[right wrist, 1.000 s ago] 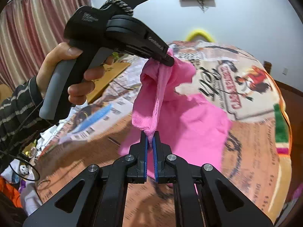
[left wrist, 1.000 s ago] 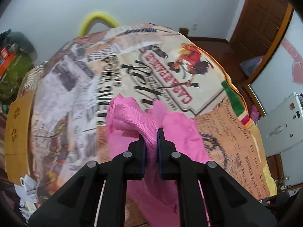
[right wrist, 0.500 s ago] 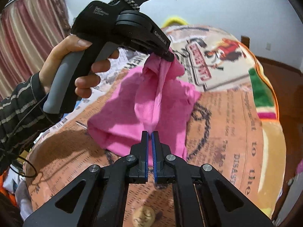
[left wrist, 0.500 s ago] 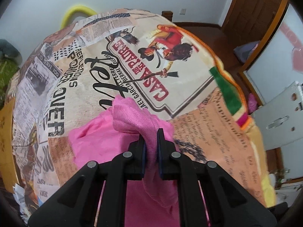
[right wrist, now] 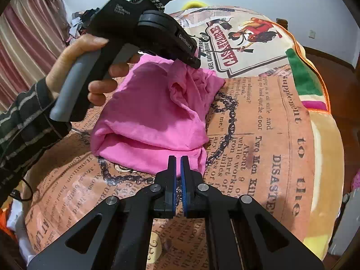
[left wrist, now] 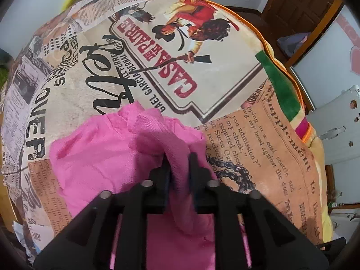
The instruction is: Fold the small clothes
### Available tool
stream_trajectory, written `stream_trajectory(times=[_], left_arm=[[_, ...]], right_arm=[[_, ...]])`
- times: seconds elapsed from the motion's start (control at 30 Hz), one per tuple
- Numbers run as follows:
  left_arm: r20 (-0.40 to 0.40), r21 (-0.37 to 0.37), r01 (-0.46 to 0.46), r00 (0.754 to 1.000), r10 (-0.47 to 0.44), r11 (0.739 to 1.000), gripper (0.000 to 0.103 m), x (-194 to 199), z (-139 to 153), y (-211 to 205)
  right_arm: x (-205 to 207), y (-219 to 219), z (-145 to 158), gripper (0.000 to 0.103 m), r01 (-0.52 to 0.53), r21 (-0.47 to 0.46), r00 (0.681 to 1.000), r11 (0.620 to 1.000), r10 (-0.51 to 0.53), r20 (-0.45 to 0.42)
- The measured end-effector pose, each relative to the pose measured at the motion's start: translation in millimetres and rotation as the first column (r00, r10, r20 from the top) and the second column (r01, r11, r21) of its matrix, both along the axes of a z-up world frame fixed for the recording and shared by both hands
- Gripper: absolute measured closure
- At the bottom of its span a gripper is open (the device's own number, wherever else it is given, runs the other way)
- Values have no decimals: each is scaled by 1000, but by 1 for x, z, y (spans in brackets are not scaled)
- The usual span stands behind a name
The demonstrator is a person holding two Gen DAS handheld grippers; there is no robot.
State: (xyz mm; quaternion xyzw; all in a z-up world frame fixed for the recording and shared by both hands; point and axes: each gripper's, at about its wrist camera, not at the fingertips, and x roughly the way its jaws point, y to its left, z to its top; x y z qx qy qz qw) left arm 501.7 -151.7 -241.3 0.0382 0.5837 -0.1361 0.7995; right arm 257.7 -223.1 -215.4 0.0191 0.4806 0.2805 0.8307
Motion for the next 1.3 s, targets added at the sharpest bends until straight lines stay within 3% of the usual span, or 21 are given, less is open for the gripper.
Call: stream_trajectory(times=[0.1,0.23,0.47,0.6,0.7,0.9,1.03,1.13,1.23,1.3], left_arm=[[53,-11,-1,999,2,1000,46,-7,17,6],[123,7,15,992,-15,1000,43,-26,43,20],[204,104,48,977,-69,993,34,-103,64,58],[191,98,50,979,-68,994,29,-138,61,75],[153,62,40,987,-49,997,29,-159,54,82],[91,7,27,996,-28,1000,26,-192,34,79],[83,40,39,996,-42,998,26,-203,20,65],[123,78,2,992,-12,997,26,-202,17,60],[151,71,-32,988,21,997,43,-199,20,63],[157,57,-34,987,25,998,61,-198,22,66]], right_arm=[[5,0,-1,91,11,-12,1000,1000,-11,-12],[15,0,0,78,23,-33,1000,999,-23,-6],[48,3,-16,77,36,-48,997,998,-39,-62],[56,11,-29,77,14,-41,993,999,-18,-116],[52,15,-30,96,-1,-49,994,999,-4,-107],[38,11,-6,97,4,-32,999,999,-5,-39],[30,9,9,98,7,-29,1000,1000,-7,-8],[26,9,15,98,12,-18,1000,1000,-12,0],[22,6,17,98,15,-13,1000,1000,-15,1],[19,5,18,98,19,0,1000,1000,-19,-5]])
